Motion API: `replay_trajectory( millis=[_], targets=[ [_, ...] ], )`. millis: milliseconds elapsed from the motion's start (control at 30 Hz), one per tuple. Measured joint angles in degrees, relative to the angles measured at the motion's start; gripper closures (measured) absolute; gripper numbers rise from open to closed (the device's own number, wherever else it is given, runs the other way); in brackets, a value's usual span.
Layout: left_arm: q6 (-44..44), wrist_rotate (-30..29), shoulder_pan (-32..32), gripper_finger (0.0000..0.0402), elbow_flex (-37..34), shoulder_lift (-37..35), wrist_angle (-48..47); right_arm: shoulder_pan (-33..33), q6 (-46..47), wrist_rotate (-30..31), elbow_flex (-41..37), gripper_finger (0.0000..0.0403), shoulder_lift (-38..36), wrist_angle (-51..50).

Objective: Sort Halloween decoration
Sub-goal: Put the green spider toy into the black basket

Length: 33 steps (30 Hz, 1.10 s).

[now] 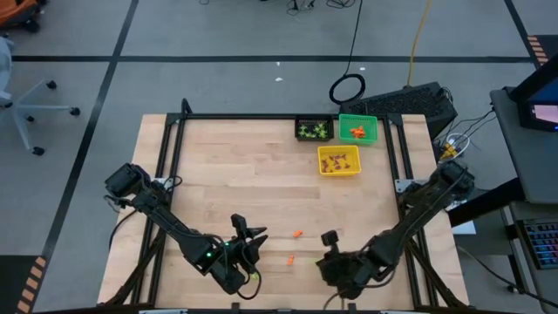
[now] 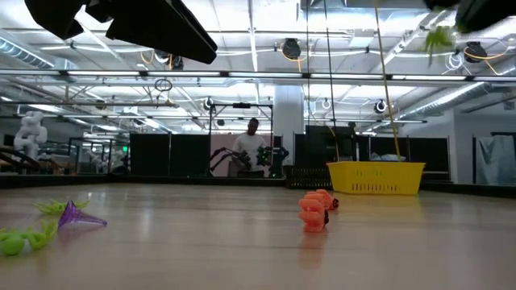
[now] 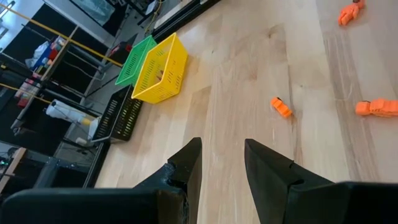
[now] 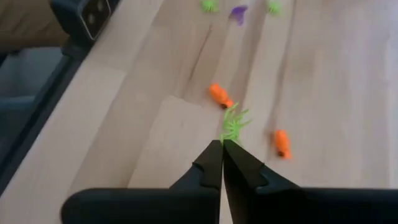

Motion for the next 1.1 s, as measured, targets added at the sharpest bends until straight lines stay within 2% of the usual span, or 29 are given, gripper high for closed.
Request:
replay_trajectory(
  millis=[200, 333, 433, 567, 700, 800, 933, 1100],
  targets=[
    [0.5, 0.0, 0.0, 0.0286, 0.0, 0.0, 0.9, 2.1, -0.8, 3.7, -5.9, 0.0403, -11.2, 1.2],
    [2.2, 0.0, 0.0, 0.0286, 0.0, 0.0, 2.4, 2.8, -3.2, 7.7, -13.1, 0.0403, -19.6, 7.2],
    [3.4, 0.0, 0.4, 0.0286, 0.0, 0.0, 4.0, 2.6, -7.3, 9.1, -20.6, 0.0403, -26.1, 16.8],
    [3.5, 0.3, 1.3, 0.0286, 0.0, 0.0, 4.4, 0.9, -13.8, 9.1, -33.6, 0.0403, -32.5, 37.8],
    [3.4, 0.4, 2.3, 0.0286, 0.0, 0.0, 4.9, -1.4, -18.3, 9.0, -45.6, 0.0403, -35.3, 62.4],
    [4.5, 0.7, 2.7, 0.0286, 0.0, 0.0, 6.8, -2.7, -19.1, 8.9, -52.3, 0.0403, -35.5, 76.8],
    [10.0, 0.7, 2.8, 0.0286, 0.0, 0.0, 13.3, -4.1, -20.6, 8.8, -58.6, 0.0403, -35.5, 89.1],
    [16.8, 4.9, 3.1, 0.0286, -0.3, 0.0, 23.2, -6.0, -21.7, 5.8, -62.5, 0.0403, -35.5, 95.7]
  ],
)
